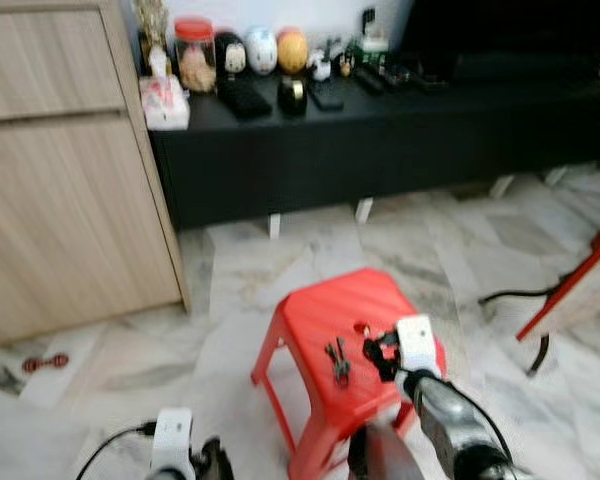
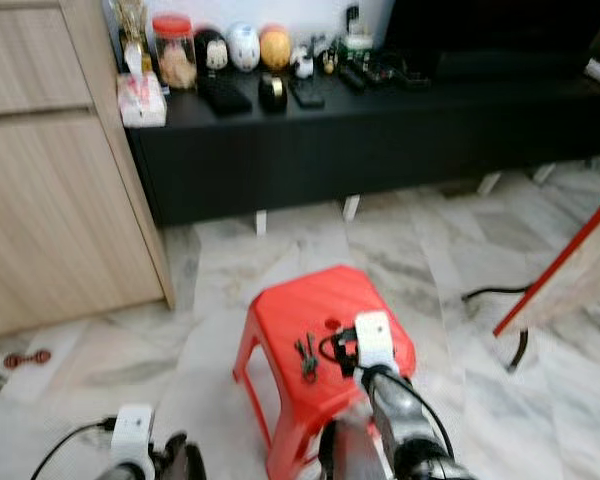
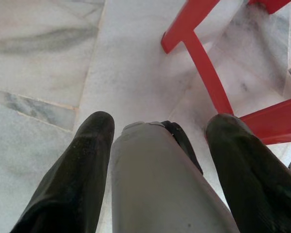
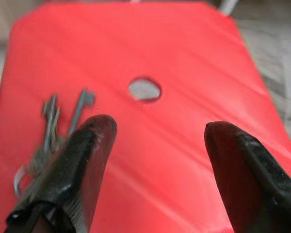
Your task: Hang keys on a hook
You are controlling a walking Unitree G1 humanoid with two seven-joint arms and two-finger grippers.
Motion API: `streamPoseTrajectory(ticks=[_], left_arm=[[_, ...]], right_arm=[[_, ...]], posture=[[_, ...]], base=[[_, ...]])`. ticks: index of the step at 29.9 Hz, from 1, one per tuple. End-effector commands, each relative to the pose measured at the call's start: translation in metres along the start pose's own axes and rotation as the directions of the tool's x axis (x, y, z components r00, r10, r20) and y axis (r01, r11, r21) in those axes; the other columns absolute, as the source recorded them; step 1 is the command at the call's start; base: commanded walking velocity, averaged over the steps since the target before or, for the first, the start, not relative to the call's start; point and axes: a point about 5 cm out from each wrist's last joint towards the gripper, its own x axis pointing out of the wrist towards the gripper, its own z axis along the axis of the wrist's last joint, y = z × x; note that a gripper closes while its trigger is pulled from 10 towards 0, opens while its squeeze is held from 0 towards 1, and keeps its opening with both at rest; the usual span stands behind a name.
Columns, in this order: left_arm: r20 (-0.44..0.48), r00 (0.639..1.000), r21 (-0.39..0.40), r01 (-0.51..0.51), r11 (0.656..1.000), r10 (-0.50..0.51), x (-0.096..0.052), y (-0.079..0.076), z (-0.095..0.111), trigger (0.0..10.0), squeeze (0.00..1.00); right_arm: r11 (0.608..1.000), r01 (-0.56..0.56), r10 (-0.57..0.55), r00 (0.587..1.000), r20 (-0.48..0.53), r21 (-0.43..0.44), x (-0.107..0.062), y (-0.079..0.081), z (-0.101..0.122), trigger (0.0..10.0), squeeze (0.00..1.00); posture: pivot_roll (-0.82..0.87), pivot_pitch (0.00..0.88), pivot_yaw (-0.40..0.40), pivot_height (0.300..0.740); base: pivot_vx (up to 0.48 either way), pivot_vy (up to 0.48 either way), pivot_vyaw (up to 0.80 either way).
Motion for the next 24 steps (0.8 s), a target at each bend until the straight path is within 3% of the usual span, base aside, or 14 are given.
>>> streamPoseTrajectory(ticks=[1,4,6,7,10,15,20,24], left_arm=[[-0.129,0.991,-0.001,0.036,0.999,-0.035,-0.010,-0.010,-0.034,10.0,0.00],[-0.134,0.990,-0.001,0.037,0.999,-0.037,-0.012,-0.011,-0.038,10.0,0.00],[-0.137,0.990,-0.002,0.036,0.999,-0.036,-0.014,-0.012,-0.042,10.0,0.00],[-0.140,0.990,-0.004,0.033,0.999,-0.033,-0.015,-0.012,-0.043,10.0,0.00],[-0.144,0.989,-0.004,0.030,1.000,-0.030,-0.016,-0.011,-0.047,10.0,0.00],[-0.148,0.989,-0.007,0.024,1.000,-0.024,-0.021,-0.010,-0.054,10.0,0.00],[-0.147,0.989,-0.009,0.017,1.000,-0.019,-0.025,-0.007,-0.060,10.0,0.00],[-0.151,0.988,-0.004,0.014,1.000,-0.015,-0.027,-0.006,-0.062,10.0,0.00]], right_arm=[[0.999,-0.021,0.021,1.000,-0.012,-0.029,0.002,0.000,0.005,10.0,0.00],[0.999,-0.043,0.042,0.999,-0.034,-0.024,0.004,-0.003,0.010,10.0,0.00],[0.997,-0.074,0.075,0.997,-0.009,0.037,0.007,-0.001,0.019,10.0,0.00],[0.986,-0.109,0.106,0.994,0.029,0.128,0.009,0.003,0.028,10.0,0.00],[0.959,-0.178,0.166,0.983,0.071,0.219,0.013,0.009,0.040,10.0,0.00],[0.948,-0.227,0.217,0.974,0.066,0.223,0.017,0.022,0.050,10.0,0.00],[0.906,-0.303,0.298,0.953,0.061,0.298,0.021,0.041,0.055,10.0,0.00],[0.932,-0.251,0.251,0.967,0.032,0.263,0.023,0.037,0.060,10.0,0.00]], posture=[[0.07,0.062,-0.119,0.597],[0.09,0.074,-0.126,0.597],[0.09,0.091,-0.128,0.597],[0.09,0.094,-0.129,0.597],[0.10,0.112,-0.132,0.597],[0.11,0.139,-0.139,0.597],[0.13,0.178,-0.139,0.597],[0.13,0.194,-0.141,0.597]], base=[[0.000,0.000,0.00],[0.000,0.000,0.00],[0.000,0.000,0.00],[0.000,0.000,0.00],[0.000,0.000,0.00],[0.000,0.000,0.00],[0.000,0.000,0.00],[0.000,0.000,0.00]])
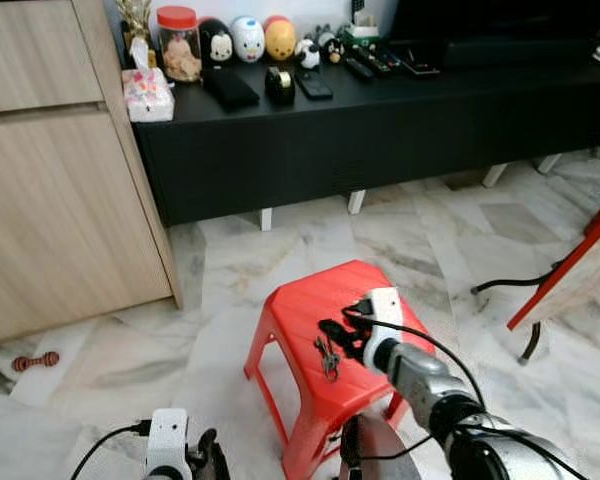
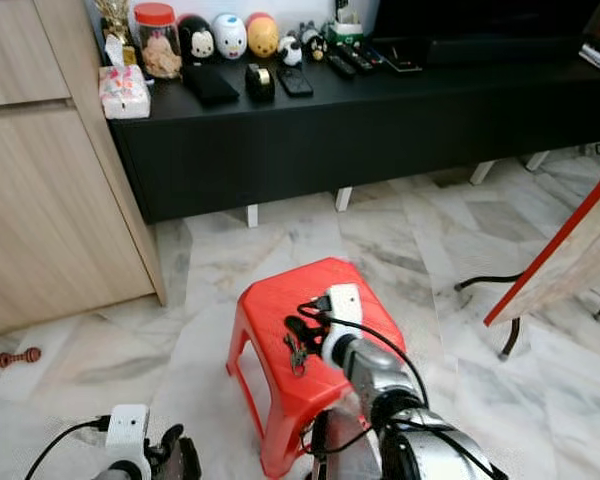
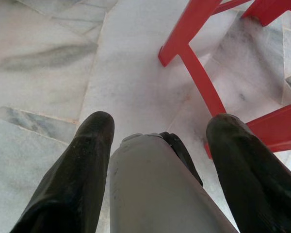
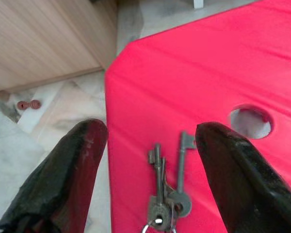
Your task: Hang keys on a hook
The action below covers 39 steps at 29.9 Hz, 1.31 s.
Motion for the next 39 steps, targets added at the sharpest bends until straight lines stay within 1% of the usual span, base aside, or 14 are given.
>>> streamPoseTrajectory(ticks=[1,2,4,6,8,11,12,15,19,22,26,28,30,39], left_arm=[[-0.250,0.968,-0.017,0.027,1.000,-0.030,-0.029,-0.010,-0.064,10.0,0.00],[-0.250,0.968,-0.017,0.027,1.000,-0.030,-0.029,-0.010,-0.064,10.0,0.00],[-0.243,0.970,-0.014,0.026,1.000,-0.028,-0.028,-0.010,-0.063,10.0,0.00],[-0.229,0.973,-0.014,0.023,1.000,-0.026,-0.026,-0.010,-0.059,10.0,0.00],[-0.227,0.974,-0.012,0.025,1.000,-0.027,-0.025,-0.010,-0.057,10.0,0.00],[-0.225,0.974,-0.008,0.028,1.000,-0.029,-0.023,-0.010,-0.055,10.0,0.00],[-0.221,0.975,-0.006,0.030,1.000,-0.030,-0.021,-0.011,-0.052,10.0,0.00],[-0.215,0.976,0.000,0.030,1.000,-0.029,-0.018,-0.009,-0.047,10.0,0.00],[-0.210,0.977,-0.001,0.025,1.000,-0.025,-0.014,-0.008,-0.042,10.0,0.00],[-0.206,0.978,-0.002,0.030,1.000,-0.030,-0.012,-0.008,-0.039,10.0,0.00],[-0.197,0.980,-0.008,0.036,0.999,-0.037,-0.008,-0.009,-0.032,10.0,0.00],[-0.197,0.980,-0.008,0.036,0.999,-0.037,-0.008,-0.009,-0.032,10.0,0.00],[-0.189,0.981,-0.005,0.039,0.999,-0.039,-0.005,-0.010,-0.028,10.0,0.00],[-0.193,0.980,-0.006,0.044,0.999,-0.044,-0.005,-0.010,-0.028,10.0,0.00]], right_arm=[[0.998,0.056,-0.056,0.998,-0.007,-0.027,-0.003,-0.009,0.004,10.0,0.00],[0.998,0.056,-0.056,0.998,-0.007,-0.027,-0.003,-0.009,0.004,10.0,0.00],[0.992,0.124,-0.123,0.992,0.035,-0.036,-0.005,-0.015,0.009,10.0,0.00],[0.969,0.244,-0.236,0.962,0.136,-0.049,-0.013,-0.030,0.010,10.0,0.00],[0.957,0.290,-0.283,0.945,0.164,-0.021,-0.018,-0.038,0.008,10.0,0.00],[0.918,0.394,-0.394,0.895,0.210,0.045,-0.032,-0.056,-0.001,10.0,0.00],[0.904,0.426,-0.420,0.874,0.245,0.029,-0.041,-0.064,-0.011,10.0,0.00],[0.877,0.481,-0.466,0.838,0.282,0.020,-0.055,-0.072,-0.026,10.0,0.00],[0.847,0.531,-0.504,0.802,0.320,0.004,-0.067,-0.075,-0.041,10.0,0.00],[0.835,0.549,-0.520,0.781,0.345,0.016,-0.071,-0.075,-0.044,10.0,0.00],[0.826,0.562,-0.532,0.757,0.380,0.038,-0.068,-0.071,-0.037,10.0,0.00],[0.826,0.562,-0.532,0.757,0.380,0.038,-0.068,-0.071,-0.037,10.0,0.00],[0.825,0.564,-0.531,0.753,0.388,0.035,-0.061,-0.066,-0.029,10.0,0.00],[0.810,0.585,-0.548,0.732,0.404,0.037,-0.057,-0.061,-0.023,10.0,0.00]], posture=[[0.13,0.194,-0.141,0.597],[0.13,0.194,-0.141,0.597],[0.13,0.199,-0.145,0.597],[0.12,0.191,-0.142,0.597],[0.12,0.188,-0.140,0.597],[0.11,0.173,-0.137,0.597],[0.11,0.165,-0.135,0.597],[0.10,0.133,-0.130,0.597],[0.08,0.098,-0.120,0.597],[0.07,0.070,-0.111,0.597],[0.07,0.034,-0.106,0.597],[0.07,0.034,-0.106,0.597],[0.08,0.016,-0.109,0.597],[0.09,0.026,-0.111,0.597]], base=[[0.000,0.000,0.00],[0.000,0.000,0.00],[0.000,0.000,0.00],[0.000,0.000,0.00],[0.000,0.000,0.00],[0.000,0.000,0.00],[0.000,0.000,0.00],[0.000,0.000,0.00],[0.000,0.000,0.00],[0.000,0.000,0.00],[0.000,0.000,0.00],[0.000,0.000,0.00],[0.000,0.000,0.00],[0.000,0.000,0.00]])
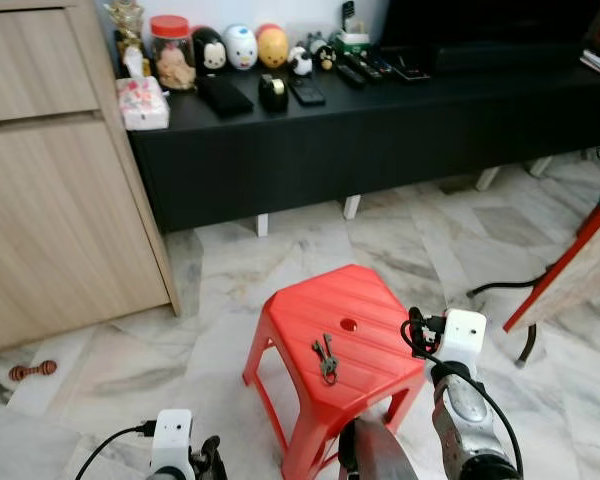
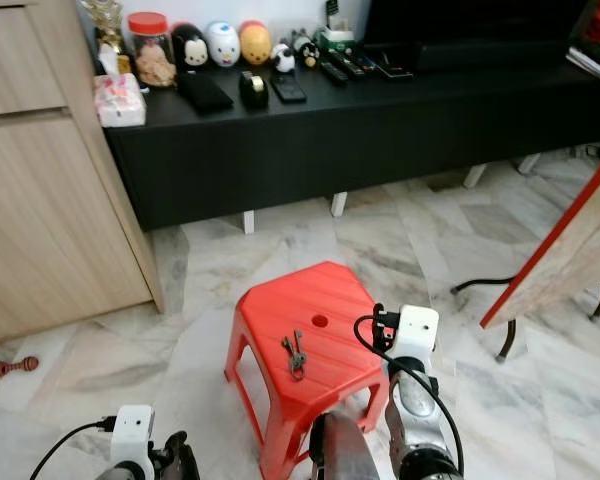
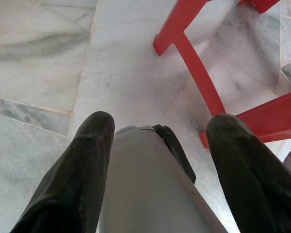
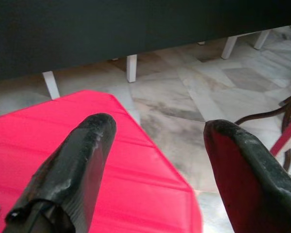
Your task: Hang keys on a hook
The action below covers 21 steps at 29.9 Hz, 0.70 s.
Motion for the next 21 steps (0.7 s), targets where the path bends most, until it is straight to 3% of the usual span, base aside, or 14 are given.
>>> streamPoseTrajectory(ticks=[1,21], left_arm=[[-0.104,0.994,0.001,0.029,1.000,-0.028,-0.0070,-0.0065,-0.0253,10.0,0.00],[-0.095,0.995,-0.010,0.036,0.999,-0.036,-0.0074,-0.0055,-0.0251,10.0,0.00]], right_arm=[[1.000,0.024,-0.024,1.000,0.006,-0.019,0.0003,-0.0053,0.0012,10.0,0.00],[0.996,0.084,-0.084,0.996,0.013,-0.023,-0.0003,-0.0099,0.0014,10.0,0.00]], posture=[[0.09,0.029,-0.111,0.597],[0.09,0.056,-0.110,0.597]], base=[[0.000,0.000,0.00],[-0.270,0.000,0.00]])
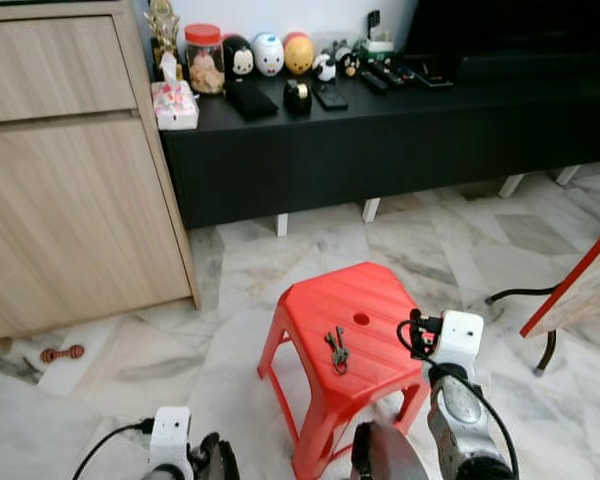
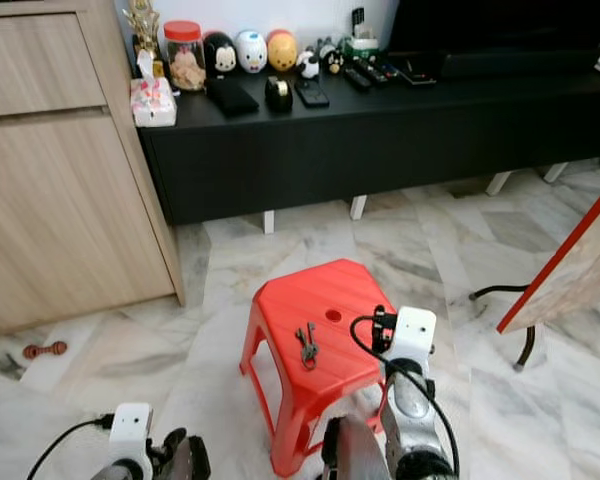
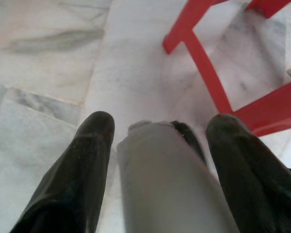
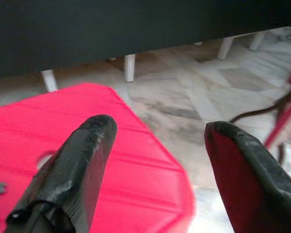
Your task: Hang keys on a hook
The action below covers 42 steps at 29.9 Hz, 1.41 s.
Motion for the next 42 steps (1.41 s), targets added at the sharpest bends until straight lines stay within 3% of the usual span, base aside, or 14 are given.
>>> streamPoseTrajectory(ticks=[1,13,20,42], left_arm=[[-0.122,0.992,-0.009,0.024,1.000,-0.025,-0.0089,-0.0067,-0.0296,10.0,0.00],[-0.113,0.993,-0.013,0.031,0.999,-0.032,-0.0082,-0.0084,-0.0281,10.0,0.00],[-0.137,0.990,0.005,0.028,1.000,-0.027,-0.0083,-0.0085,-0.0302,10.0,0.00],[-0.135,0.990,0.006,0.031,1.000,-0.030,-0.0079,-0.0093,-0.0293,10.0,0.00]], right_arm=[[1.000,0.011,-0.011,1.000,0.005,0.000,-0.0005,-0.0010,-0.0001,10.0,0.00],[1.000,0.006,-0.006,1.000,-0.005,-0.010,-0.0011,-0.0001,-0.0019,10.0,0.00],[0.997,-0.048,0.047,0.999,-0.009,-0.056,-0.0014,0.0046,-0.0027,10.0,0.00],[0.996,-0.086,0.085,0.996,-0.016,-0.040,-0.0018,0.0080,-0.0033,10.0,0.00]], posture=[[0.09,0.056,-0.111,0.597],[0.09,0.056,-0.114,0.597],[0.09,0.057,-0.114,0.597],[0.09,0.057,-0.111,0.597]], base=[[-0.307,0.000,0.00],[-0.308,0.000,0.00],[0.000,0.000,0.00],[0.000,0.000,0.79]])
